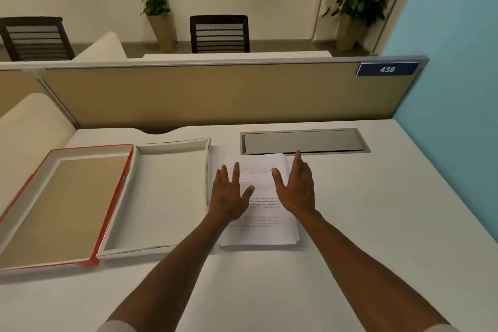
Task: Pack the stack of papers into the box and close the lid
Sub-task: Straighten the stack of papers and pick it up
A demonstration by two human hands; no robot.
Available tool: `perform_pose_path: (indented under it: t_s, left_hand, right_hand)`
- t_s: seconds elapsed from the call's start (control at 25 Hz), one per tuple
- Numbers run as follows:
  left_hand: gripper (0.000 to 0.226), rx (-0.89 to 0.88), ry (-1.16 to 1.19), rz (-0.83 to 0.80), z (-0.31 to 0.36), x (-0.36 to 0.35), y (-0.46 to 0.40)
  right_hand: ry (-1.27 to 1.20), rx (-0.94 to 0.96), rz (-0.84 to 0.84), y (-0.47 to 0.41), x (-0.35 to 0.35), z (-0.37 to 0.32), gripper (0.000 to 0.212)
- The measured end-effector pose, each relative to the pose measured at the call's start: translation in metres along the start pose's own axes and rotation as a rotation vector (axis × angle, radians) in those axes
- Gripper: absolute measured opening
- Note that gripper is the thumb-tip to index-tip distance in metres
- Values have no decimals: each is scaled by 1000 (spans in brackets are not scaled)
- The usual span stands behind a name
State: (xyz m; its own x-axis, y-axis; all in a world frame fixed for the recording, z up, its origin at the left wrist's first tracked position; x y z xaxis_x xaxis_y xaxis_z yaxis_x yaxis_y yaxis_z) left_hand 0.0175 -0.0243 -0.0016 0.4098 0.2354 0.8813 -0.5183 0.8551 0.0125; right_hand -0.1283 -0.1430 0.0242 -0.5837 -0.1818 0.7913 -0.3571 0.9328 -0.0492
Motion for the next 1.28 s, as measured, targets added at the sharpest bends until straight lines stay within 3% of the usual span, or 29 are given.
perform_pose_path:
  t_s: [0.12, 0.24, 0.52, 0.72, 0.88, 1.08, 1.28]
  left_hand:
    - [90, 237, 101, -26, -11, -12, 2]
    - [91, 368, 184, -63, -17, -24, 7]
    - [96, 399, 241, -2, -14, -36, 9]
    - [96, 385, 238, 27, -13, -45, 14]
    - [97, 396, 267, 49, -13, -49, 15]
    - [96, 393, 275, 66, -12, -49, 16]
    - [94, 388, 265, 75, -11, -48, 17]
  right_hand:
    - [4, -143, -103, 8, -18, 18, 87]
    - [59, -273, -225, 18, -33, 38, 87]
    - [33, -364, -209, 10, -36, 38, 77]
    - [-277, -630, -241, -12, -32, 49, 50]
    - [-333, -660, -308, -22, -39, 46, 44]
    - [-108, -635, -305, -15, -47, 26, 79]
    - [-232, -539, -284, -10, -45, 22, 65]
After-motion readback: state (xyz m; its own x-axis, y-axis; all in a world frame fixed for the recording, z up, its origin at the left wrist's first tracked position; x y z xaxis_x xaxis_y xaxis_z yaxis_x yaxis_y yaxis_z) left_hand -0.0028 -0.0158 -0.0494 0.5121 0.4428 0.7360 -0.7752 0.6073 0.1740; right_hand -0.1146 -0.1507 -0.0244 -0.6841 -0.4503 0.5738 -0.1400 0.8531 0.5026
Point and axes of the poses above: each hand's wrist, its own y-axis away from the middle knuckle, its own x-axis out of the back of the hand, z = x × y, the point moved 3 cm from there along -y, towards the middle knuckle, and after that the axes turned 5 degrees about -x, right-handed, at the moved point
